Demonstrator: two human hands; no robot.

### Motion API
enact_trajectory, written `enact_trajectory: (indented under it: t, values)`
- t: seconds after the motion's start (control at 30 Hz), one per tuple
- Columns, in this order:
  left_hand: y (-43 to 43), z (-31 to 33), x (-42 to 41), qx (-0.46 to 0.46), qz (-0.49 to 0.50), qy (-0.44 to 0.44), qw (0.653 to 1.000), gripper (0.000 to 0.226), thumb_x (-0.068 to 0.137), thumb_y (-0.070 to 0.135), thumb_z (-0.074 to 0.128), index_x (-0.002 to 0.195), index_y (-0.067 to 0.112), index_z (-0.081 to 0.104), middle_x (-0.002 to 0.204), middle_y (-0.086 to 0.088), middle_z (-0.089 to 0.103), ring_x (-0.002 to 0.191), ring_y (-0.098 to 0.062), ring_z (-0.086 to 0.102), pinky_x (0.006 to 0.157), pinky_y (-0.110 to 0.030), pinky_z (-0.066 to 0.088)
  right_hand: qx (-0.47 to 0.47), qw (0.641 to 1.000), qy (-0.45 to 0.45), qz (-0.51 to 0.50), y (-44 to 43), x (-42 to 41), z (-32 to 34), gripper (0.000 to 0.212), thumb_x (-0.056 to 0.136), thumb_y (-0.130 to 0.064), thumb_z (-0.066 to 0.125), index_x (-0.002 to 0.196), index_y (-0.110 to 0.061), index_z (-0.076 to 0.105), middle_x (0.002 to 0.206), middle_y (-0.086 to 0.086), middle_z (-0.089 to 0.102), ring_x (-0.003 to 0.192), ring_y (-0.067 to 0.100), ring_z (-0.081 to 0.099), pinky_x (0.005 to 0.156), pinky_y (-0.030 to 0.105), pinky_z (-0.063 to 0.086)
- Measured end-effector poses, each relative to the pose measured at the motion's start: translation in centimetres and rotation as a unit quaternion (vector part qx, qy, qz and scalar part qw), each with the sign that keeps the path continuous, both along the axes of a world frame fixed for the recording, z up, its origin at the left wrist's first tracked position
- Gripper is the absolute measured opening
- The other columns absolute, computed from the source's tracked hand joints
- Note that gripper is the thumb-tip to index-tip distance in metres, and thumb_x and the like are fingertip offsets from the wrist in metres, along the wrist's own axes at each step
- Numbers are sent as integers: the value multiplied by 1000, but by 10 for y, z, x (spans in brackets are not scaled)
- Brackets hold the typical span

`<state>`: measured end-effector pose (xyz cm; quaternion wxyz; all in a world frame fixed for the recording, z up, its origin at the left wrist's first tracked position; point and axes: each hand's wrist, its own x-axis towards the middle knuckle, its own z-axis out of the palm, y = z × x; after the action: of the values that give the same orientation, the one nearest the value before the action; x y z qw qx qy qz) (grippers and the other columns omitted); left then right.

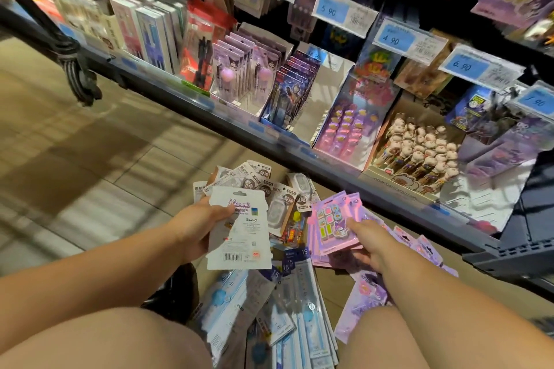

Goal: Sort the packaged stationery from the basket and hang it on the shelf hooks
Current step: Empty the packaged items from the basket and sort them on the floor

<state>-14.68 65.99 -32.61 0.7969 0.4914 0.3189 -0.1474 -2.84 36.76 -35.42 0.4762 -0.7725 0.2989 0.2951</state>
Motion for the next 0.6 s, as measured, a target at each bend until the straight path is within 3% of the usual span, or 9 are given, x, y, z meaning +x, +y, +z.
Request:
enact_trajectory:
  t: [0.17,0.27,0.33,0.37,0.43,0.5,0.6]
  values:
    - [-1,5,3,-11,14,6,1000,29,96,2,52,124,7,55,112,-20,70,91,-32,68,74,-40,56,-112,987,-14,115,13,-4,7,62,99,-29,49,149,-7,20,126,20,49,102,32,52,67,28,39]
    - [-4,9,5,-11,11,7,1000,31,95,2,53,126,8,54,110,-18,71,90,-33,69,75,-42,57,-71,984,-53,156,42,-12,22,47,101,-25,47,141,0,40,133,25,52,106,29,53,85,32,41]
    - [-7,10,6,-12,16,0,1000,32,96,2,52,128,7,53,110,-18,71,91,-33,69,78,-43,56,-17,983,-66,173,65,-23,36,38,100,-27,48,122,2,57,118,25,60,86,20,51,76,28,39]
    - [-8,11,7,-13,19,-2,1000,32,97,2,51,129,6,53,112,-19,70,92,-33,68,81,-44,55,22,982,-55,178,77,-29,44,32,98,-31,50,113,-5,62,108,17,64,79,15,50,70,26,40]
    - [-10,13,9,-22,28,-4,999,31,98,4,49,129,7,52,113,-20,70,92,-33,68,82,-46,55,102,975,-24,194,95,-41,55,23,95,-40,55,105,-20,63,98,-1,64,82,12,54,72,27,44]
    - [-12,17,10,-47,44,-11,998,27,100,7,47,127,9,52,107,-17,72,87,-30,71,71,-43,59,158,959,-5,234,109,-49,58,23,92,-40,61,108,-23,62,107,-3,69,101,17,61,90,39,46]
    - [-11,24,10,-83,57,-26,995,18,102,11,43,116,12,55,96,-14,75,79,-26,73,62,-39,60,209,947,-48,240,122,-57,60,24,90,-11,65,114,-14,58,113,7,70,103,27,67,95,48,51]
